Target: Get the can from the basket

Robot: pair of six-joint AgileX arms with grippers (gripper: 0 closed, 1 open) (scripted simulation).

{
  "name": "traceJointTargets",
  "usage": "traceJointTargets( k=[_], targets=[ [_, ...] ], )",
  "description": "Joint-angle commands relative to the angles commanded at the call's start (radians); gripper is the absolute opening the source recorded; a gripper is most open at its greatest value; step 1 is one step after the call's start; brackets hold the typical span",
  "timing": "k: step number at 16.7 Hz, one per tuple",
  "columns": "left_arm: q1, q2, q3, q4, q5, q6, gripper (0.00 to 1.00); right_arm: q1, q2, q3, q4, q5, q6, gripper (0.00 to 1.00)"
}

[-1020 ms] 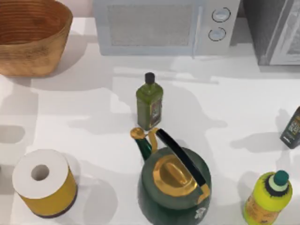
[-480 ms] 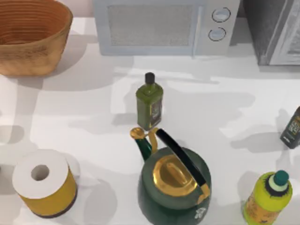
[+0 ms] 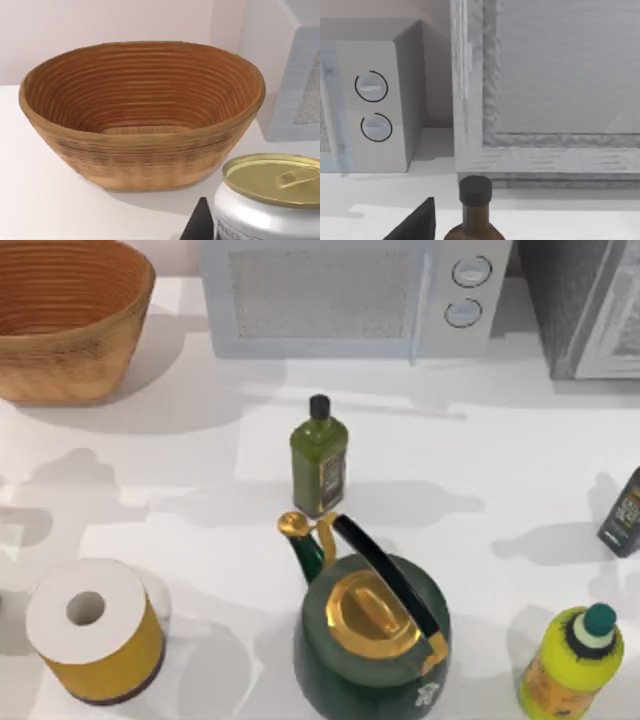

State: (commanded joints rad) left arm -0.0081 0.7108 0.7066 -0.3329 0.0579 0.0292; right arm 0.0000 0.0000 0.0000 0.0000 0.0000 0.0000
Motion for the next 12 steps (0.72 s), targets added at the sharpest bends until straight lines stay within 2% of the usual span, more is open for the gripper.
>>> traceJointTargets(
  k=[3,6,9,12],
  targets=[
    [-0.024,-0.285,-0.287,0.085,0.012,-0.010,0.00,0.000,0.000,0.000,0.000,0.000,0.000,1.00],
    [-0.046,-0.498,-0.500,0.163,0.018,-0.020,0.00,0.000,0.000,0.000,0.000,0.000,0.000,1.00],
    [-0.032,-0.637,-0.636,0.256,-0.008,-0.029,0.00,0.000,0.000,0.000,0.000,0.000,0.000,1.00],
    [0.002,-0.703,-0.699,0.324,-0.050,-0.030,0.00,0.000,0.000,0.000,0.000,0.000,0.000,1.00]
  ],
)
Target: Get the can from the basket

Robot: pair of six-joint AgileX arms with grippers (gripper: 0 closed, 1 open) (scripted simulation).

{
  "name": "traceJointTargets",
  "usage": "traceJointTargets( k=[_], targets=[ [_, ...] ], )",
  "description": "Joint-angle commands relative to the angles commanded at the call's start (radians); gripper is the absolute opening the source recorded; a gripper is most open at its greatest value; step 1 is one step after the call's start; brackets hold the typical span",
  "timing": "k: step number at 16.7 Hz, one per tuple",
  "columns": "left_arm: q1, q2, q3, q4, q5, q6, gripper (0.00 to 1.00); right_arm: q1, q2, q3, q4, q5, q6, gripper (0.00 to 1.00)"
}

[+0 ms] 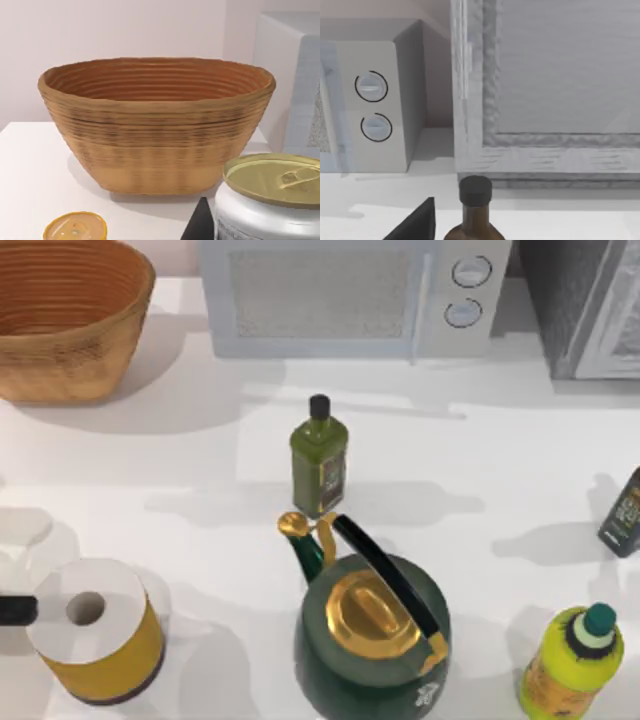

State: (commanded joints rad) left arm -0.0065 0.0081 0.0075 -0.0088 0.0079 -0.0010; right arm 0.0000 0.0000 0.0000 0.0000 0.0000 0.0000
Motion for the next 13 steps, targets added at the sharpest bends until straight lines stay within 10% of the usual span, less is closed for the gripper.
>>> traceJointTargets(
  k=[13],
  targets=[
    [0.021,0.194,0.067,0.096,0.090,0.013,0.00,0.000,0.000,0.000,0.000,0.000,0.000,1.00]
  ],
)
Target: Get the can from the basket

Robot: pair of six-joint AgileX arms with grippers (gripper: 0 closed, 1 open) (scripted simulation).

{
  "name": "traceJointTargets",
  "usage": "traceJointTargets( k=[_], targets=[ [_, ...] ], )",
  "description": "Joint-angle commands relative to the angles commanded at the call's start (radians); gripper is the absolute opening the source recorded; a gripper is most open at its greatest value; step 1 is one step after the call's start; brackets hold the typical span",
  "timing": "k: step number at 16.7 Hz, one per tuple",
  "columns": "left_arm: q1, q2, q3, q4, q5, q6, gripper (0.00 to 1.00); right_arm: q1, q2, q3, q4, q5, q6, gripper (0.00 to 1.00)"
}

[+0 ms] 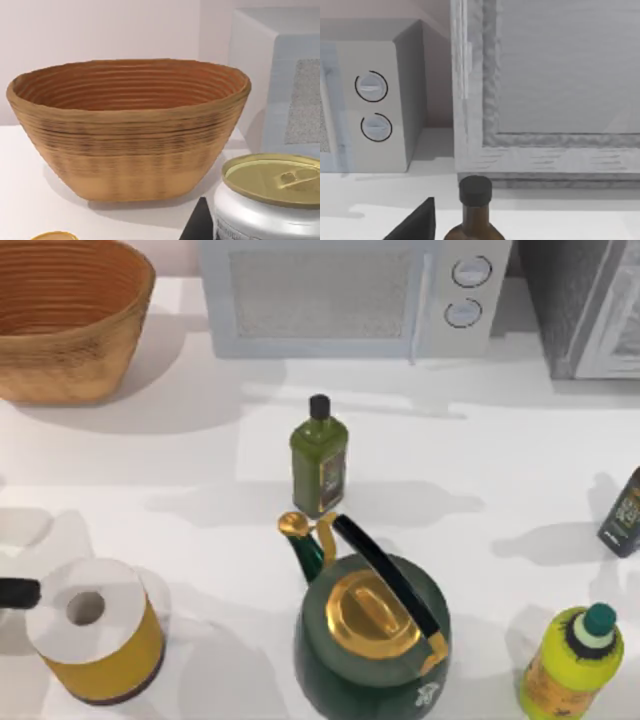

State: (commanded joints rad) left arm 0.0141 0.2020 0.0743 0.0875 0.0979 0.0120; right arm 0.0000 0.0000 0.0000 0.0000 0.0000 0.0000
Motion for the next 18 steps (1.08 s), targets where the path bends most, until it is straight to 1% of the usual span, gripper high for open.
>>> traceJointTargets(
  k=[3,6,18],
  targets=[
    [0.006,0.209,0.085,0.100,0.117,0.012,0.00,0.000,0.000,0.000,0.000,0.000,0.000,1.00],
    [0.006,0.467,0.195,0.228,0.270,0.025,0.00,0.000,0.000,0.000,0.000,0.000,0.000,1.00],
    [-0.037,1.673,0.742,0.823,0.987,0.070,0.00,0.000,0.000,0.000,0.000,0.000,0.000,1.00]
  ],
)
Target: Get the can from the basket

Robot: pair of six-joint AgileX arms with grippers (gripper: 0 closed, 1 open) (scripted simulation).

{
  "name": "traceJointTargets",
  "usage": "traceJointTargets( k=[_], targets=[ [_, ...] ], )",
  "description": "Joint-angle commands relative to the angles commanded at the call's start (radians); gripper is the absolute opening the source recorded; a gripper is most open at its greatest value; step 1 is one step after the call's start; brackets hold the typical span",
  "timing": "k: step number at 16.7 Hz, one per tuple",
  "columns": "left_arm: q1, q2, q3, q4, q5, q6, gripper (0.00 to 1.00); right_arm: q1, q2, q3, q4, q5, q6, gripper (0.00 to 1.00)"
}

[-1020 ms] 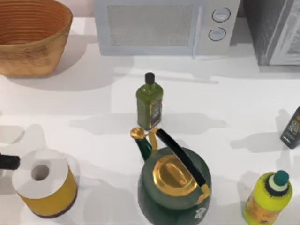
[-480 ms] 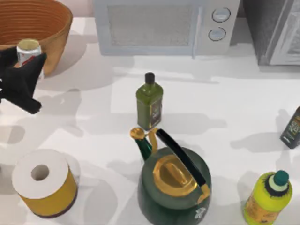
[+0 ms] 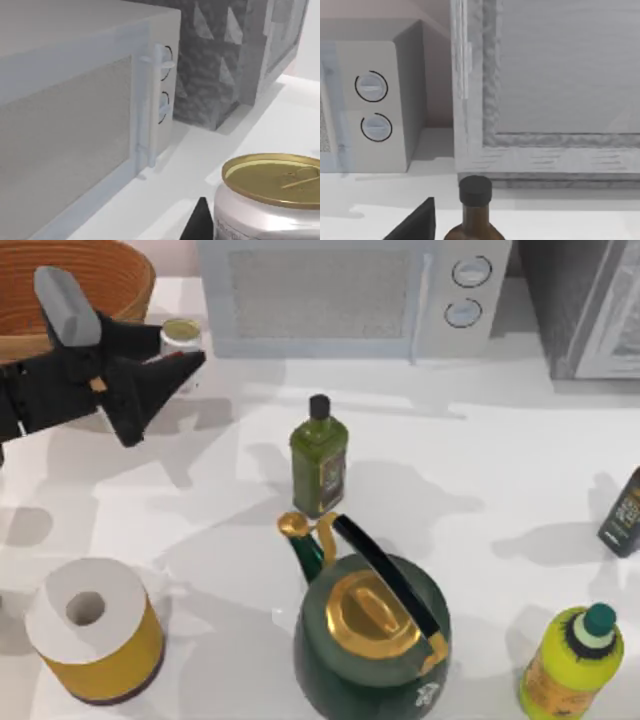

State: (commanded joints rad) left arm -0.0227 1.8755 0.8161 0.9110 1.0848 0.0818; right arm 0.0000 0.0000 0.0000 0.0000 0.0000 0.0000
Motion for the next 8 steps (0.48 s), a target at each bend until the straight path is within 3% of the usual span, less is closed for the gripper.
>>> traceJointTargets(
  k=[4,8],
  targets=[
    [-0.028,0.335,0.162,0.168,0.197,0.006,0.00,0.000,0.000,0.000,0.000,0.000,0.000,1.00],
    [-0.069,0.564,0.288,0.292,0.336,0.007,0.00,0.000,0.000,0.000,0.000,0.000,0.000,1.00]
  ],
)
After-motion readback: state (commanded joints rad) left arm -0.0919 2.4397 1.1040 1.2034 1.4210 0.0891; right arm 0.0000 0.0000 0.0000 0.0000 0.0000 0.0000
